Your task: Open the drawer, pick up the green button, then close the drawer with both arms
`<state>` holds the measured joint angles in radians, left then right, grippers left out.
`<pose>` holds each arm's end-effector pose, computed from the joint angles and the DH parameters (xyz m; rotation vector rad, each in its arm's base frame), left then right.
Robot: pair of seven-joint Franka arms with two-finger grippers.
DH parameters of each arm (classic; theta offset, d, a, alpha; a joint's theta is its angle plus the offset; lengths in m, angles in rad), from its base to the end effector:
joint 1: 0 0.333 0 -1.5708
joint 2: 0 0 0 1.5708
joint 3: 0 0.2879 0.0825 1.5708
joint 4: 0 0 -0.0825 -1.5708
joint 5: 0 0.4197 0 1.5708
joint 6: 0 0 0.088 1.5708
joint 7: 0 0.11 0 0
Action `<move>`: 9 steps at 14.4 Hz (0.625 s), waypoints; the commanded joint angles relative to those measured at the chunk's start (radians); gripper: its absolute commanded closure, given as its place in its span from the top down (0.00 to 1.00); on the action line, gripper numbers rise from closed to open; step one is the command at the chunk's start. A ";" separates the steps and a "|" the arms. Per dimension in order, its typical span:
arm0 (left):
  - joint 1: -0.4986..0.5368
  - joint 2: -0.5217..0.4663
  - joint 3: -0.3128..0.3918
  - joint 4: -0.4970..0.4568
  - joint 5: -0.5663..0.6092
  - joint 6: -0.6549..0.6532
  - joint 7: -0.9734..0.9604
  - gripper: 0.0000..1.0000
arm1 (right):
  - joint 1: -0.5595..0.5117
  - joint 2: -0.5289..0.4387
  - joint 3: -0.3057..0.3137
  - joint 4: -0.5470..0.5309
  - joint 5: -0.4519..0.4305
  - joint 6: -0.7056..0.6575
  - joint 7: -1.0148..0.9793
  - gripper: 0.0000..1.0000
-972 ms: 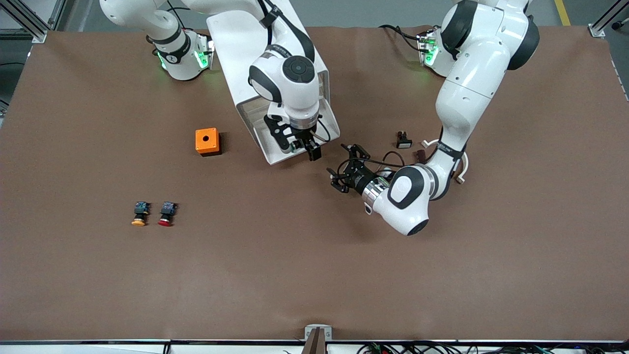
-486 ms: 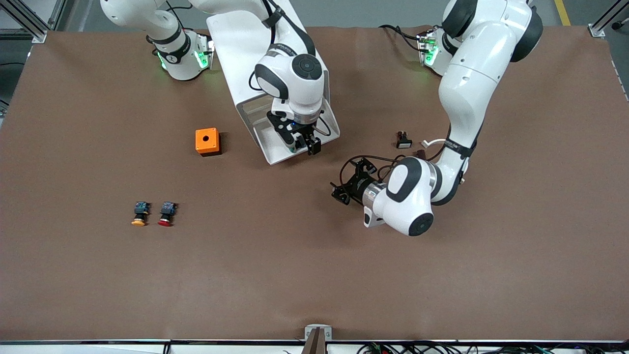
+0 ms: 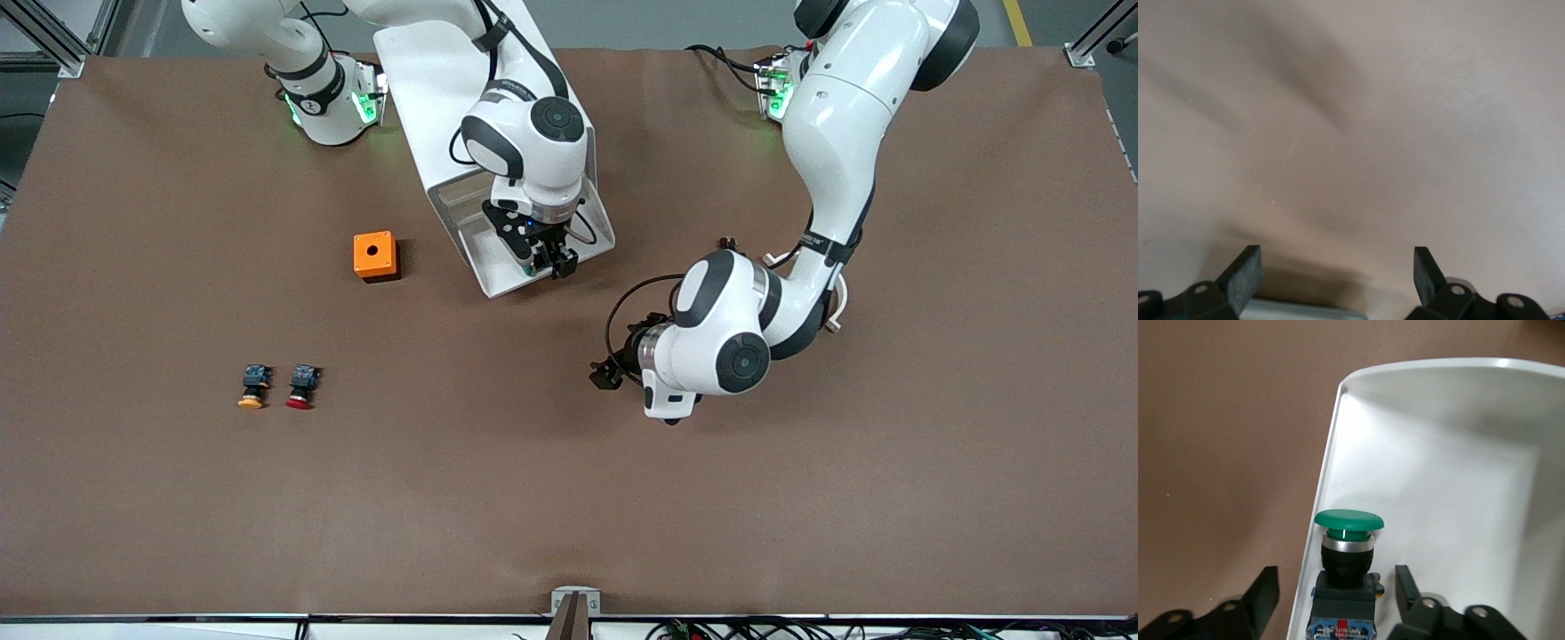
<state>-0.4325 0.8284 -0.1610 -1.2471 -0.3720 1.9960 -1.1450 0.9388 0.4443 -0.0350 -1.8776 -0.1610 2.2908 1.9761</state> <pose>0.6303 -0.4208 0.2317 2.6415 1.0671 -0.5672 0.4024 0.5055 0.2191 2.7371 -1.4266 0.1996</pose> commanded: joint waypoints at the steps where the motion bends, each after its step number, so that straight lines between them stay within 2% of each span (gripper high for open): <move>1: -0.020 -0.025 0.003 -0.022 0.091 0.064 0.016 1.00 | 0.014 -0.022 -0.008 -0.018 -0.028 0.004 0.014 0.26; 4: -0.040 -0.028 0.003 -0.025 0.183 0.104 0.016 1.00 | 0.012 -0.026 -0.008 -0.015 -0.028 -0.001 0.004 0.00; 9: -0.058 -0.028 0.003 -0.025 0.254 0.132 0.014 1.00 | -0.002 -0.050 -0.010 0.000 -0.028 -0.017 -0.006 0.00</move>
<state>-0.4819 0.8259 -0.1616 -1.2472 -0.1504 2.1095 -1.1429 0.9389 0.4294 -0.0391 -1.8740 -0.1625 2.2907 1.9747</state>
